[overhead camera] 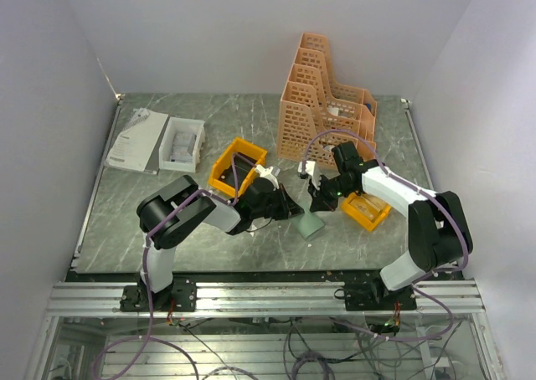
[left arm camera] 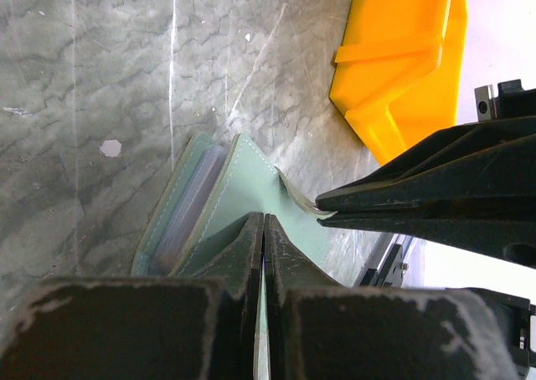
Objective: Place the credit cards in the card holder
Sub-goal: Close the card holder at the center of the board.
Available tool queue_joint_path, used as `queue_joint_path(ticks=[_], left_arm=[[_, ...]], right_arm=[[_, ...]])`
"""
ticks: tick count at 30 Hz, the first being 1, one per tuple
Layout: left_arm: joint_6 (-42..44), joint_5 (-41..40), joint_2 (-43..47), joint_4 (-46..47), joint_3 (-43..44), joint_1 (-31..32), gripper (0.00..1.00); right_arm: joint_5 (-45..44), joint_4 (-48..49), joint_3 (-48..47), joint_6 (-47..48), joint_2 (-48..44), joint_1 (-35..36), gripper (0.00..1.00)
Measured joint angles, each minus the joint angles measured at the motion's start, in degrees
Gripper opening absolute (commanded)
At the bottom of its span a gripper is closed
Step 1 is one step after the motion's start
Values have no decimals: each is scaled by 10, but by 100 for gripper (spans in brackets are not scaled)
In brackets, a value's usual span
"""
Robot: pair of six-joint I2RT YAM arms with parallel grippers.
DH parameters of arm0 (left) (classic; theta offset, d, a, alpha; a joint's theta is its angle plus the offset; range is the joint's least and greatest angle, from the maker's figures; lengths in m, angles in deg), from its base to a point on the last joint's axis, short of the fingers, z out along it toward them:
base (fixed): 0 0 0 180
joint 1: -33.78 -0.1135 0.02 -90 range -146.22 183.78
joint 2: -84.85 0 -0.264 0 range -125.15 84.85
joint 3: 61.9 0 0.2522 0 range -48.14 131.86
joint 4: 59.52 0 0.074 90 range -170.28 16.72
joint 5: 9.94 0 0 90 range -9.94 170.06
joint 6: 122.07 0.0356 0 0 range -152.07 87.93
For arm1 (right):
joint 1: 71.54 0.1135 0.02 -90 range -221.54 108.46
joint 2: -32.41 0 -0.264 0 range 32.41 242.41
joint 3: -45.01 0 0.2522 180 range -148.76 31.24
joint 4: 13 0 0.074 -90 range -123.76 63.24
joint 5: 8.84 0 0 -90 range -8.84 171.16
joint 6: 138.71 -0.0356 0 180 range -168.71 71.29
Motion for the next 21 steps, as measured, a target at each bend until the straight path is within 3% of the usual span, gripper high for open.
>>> queue_joint_path(ticks=[21], left_arm=[[0,0,1,1,-2,0,7]], right_arm=[[-45,-9,7,42,-3,47,0]])
